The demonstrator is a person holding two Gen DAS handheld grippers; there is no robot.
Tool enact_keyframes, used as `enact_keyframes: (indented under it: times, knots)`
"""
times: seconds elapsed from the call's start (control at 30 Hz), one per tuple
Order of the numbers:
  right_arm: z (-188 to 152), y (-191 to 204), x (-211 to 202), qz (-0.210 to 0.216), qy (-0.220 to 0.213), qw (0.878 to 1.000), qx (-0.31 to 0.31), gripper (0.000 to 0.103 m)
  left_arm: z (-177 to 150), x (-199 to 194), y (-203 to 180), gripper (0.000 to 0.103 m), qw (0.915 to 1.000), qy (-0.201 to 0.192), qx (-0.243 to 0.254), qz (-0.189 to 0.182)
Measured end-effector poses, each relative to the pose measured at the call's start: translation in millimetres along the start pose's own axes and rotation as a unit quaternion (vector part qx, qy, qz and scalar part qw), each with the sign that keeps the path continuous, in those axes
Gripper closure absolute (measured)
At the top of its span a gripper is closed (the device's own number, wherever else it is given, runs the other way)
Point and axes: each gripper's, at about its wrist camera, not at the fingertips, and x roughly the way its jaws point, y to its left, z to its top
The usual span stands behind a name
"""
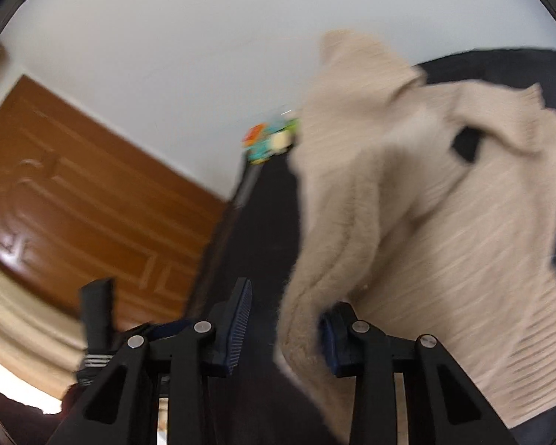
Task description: Fold clothes
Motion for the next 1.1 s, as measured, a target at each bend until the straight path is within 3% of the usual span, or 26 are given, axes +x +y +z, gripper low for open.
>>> enact_keyframes:
  times: [0.1,0.17,0.27,0.4,0.47,0.5,0.63,0.73,1.0,1.1]
  knots:
    - [-12.4,22.6,-1.6,0.041,0.011,0.999,-0.011,0.066,-6.9,-8.1,-14.9,0.001,0.9999,-0.011,0.004,-0.002]
    - [-18.0,32.6,-2.4,0.023,0.014,0.999,-0.026,0.066,-12.8,-10.4,-25.0,0.001,0.9999,-0.010,0.007,-0.003]
    - [-21.1,34.2,0.9,-0.064,0.018,0.997,-0.044,0.066,-23.0,-9.9,-32.6,0.001,1.0000,-0.001,0.000,-0.002]
    - [-19.1,8.1,7.3,-0.104,0.023,0.994,-0.010,0.066,-32.8,-9.2,-41.3,0.001,0.9993,0.005,-0.035,0.015]
    - [-17.9,-2.3,10.5,-0.104,0.025,0.994,0.002,0.067,-39.3,-11.0,-40.5,0.001,0.9988,0.006,-0.042,0.022]
    - [-18.9,-7.1,13.2,-0.106,0.027,0.994,0.007,0.072,-41.8,-12.3,-38.5,0.001,0.9985,0.006,-0.047,0.026]
    - [-27.5,-31.9,13.7,-0.066,0.033,0.997,0.038,0.082,-47.8,-17.4,-31.4,0.001,0.9969,0.007,-0.066,0.042]
    - [-31.0,-35.6,19.5,-0.060,0.033,0.997,0.042,0.087,-49.0,-20.2,-28.5,0.001,0.9958,0.006,-0.075,0.053]
    - [-46.7,-28.7,17.5,-0.002,0.043,0.998,0.036,0.091,-49.5,-25.2,-41.9,0.001,0.9953,0.003,-0.070,0.068]
    - [-70.1,-21.3,19.3,-0.002,0.084,0.996,0.004,0.091,-49.5,-30.4,-45.3,0.001,0.9950,-0.003,-0.070,0.071]
